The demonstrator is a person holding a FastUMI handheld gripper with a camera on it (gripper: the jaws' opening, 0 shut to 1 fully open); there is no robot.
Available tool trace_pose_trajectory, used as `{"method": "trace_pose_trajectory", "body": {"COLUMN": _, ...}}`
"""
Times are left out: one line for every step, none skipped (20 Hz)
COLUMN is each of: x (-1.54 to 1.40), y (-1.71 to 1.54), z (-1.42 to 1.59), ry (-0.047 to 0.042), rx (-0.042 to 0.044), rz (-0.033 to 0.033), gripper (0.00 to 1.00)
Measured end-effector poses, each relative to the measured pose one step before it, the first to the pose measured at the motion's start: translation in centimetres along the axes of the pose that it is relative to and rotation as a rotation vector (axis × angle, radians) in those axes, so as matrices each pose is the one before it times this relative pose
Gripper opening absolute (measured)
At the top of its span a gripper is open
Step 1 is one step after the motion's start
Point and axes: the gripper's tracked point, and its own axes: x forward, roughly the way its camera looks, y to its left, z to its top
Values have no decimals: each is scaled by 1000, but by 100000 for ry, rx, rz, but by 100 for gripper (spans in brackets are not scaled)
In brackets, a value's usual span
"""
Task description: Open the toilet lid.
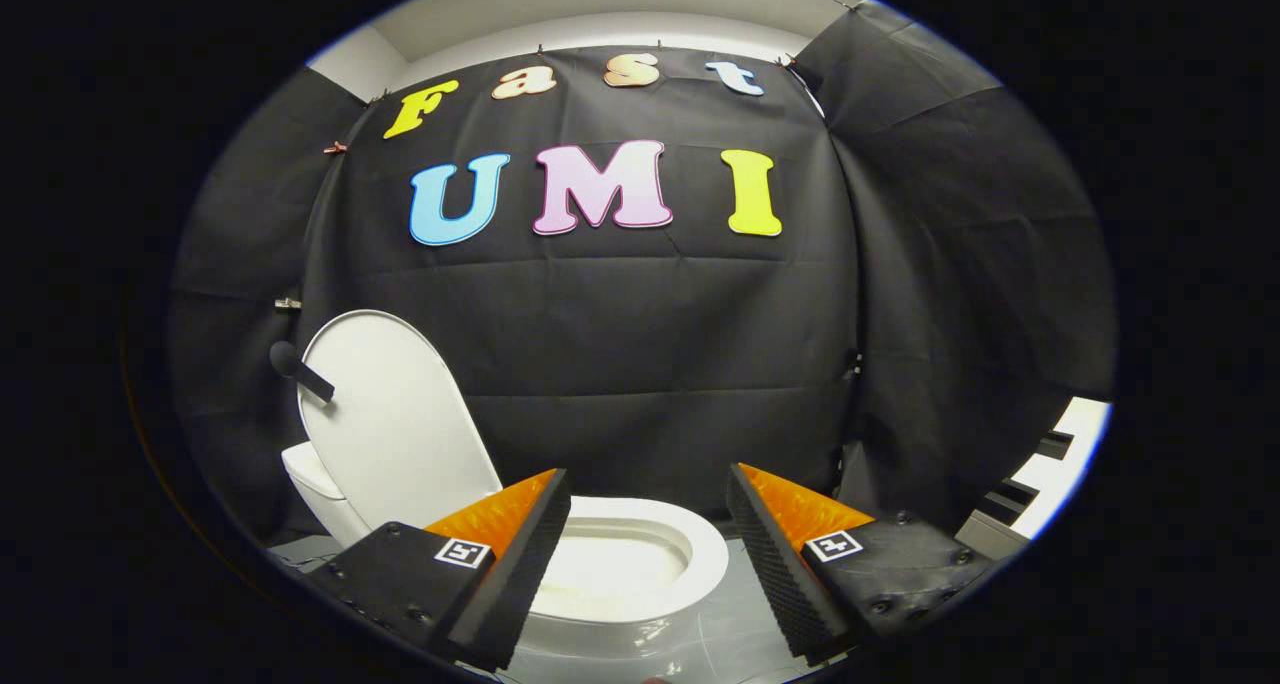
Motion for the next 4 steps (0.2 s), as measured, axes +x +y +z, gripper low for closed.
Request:
{"method": "trace_pose_trajectory", "body": {"x": -3, "y": -38, "z": -64, "ry": 23, "rx": -116, "rz": 92, "gripper": 98}}
{"method": "trace_pose_trajectory", "body": {"x": 14, "y": -11, "z": -128, "ry": 402, "rx": -274, "rz": -76, "gripper": 98}}
{"method": "trace_pose_trajectory", "body": {"x": -38, "y": 46, "z": -8, "ry": 97, "rx": -139, "rz": 167, "gripper": 98}}
{"method": "trace_pose_trajectory", "body": {"x": -62, "y": -2, "z": 65, "ry": -21, "rx": -65, "rz": -2, "gripper": 98}}
